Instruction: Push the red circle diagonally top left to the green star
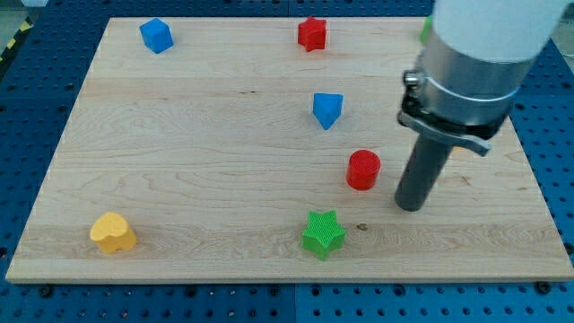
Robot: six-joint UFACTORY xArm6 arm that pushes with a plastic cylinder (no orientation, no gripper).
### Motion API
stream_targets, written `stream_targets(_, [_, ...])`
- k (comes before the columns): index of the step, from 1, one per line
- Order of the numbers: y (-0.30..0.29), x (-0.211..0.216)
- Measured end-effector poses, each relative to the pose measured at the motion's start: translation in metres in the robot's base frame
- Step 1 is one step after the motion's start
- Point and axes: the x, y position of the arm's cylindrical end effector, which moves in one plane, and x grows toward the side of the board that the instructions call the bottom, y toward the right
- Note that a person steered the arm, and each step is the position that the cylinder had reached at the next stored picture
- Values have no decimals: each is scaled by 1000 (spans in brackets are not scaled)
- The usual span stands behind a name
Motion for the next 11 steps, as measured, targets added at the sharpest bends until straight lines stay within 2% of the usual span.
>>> stream_targets(1, [-22,-23])
stream_targets(3, [-105,-23])
stream_targets(4, [-62,-23])
stream_targets(5, [-43,-36])
stream_targets(7, [-107,-73])
stream_targets(9, [-155,-73])
stream_targets(10, [-118,-61])
stream_targets(11, [-98,-30])
